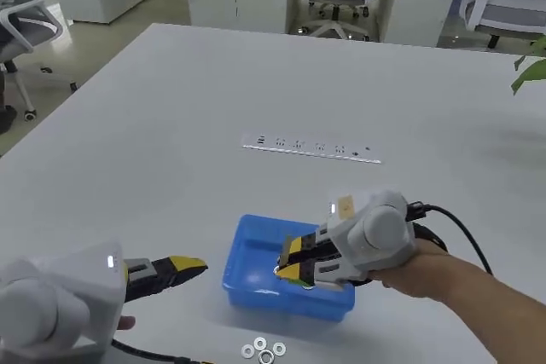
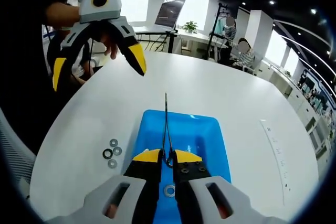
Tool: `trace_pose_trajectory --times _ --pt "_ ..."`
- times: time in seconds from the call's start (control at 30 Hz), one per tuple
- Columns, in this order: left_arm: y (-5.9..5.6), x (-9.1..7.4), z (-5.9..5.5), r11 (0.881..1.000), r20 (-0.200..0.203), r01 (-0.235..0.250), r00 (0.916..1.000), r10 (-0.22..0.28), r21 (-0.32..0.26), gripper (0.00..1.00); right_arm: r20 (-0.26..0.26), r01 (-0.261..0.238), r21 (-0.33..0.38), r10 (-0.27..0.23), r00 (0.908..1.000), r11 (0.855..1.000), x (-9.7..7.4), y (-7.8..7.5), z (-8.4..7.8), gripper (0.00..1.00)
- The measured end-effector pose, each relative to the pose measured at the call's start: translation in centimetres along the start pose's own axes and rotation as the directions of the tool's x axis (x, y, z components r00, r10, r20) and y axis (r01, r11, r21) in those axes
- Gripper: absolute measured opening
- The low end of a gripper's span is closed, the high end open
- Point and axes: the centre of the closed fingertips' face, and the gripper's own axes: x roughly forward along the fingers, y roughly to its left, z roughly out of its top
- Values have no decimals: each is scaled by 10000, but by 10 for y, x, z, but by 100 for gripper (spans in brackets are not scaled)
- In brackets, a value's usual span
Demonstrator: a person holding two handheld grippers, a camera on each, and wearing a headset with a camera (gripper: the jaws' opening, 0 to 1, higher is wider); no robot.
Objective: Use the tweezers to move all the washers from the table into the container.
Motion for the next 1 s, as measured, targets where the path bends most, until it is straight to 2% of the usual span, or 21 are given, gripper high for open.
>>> trace_pose_trajectory --times 0.2,0.43,0.5,1.0 --pt "3 1 5 10000 -3 -78 10000 78 -4 82 -41 -123 9 123 9999 9999 8 0 -4 9" --pt "7 3 5 9999 -67 -99 9999 99 -31 82 -193 -186 23 187 9996 9998 14 0 -10 9" --pt "7 4 5 10000 -107 -90 9999 90 -22 82 -97 -201 76 202 9997 9998 14 0 -9 9" --pt "20 4 -3 9999 -363 -102 9993 99 -55 82 -3 -288 80 288 9996 9996 16 -1 -7 9"
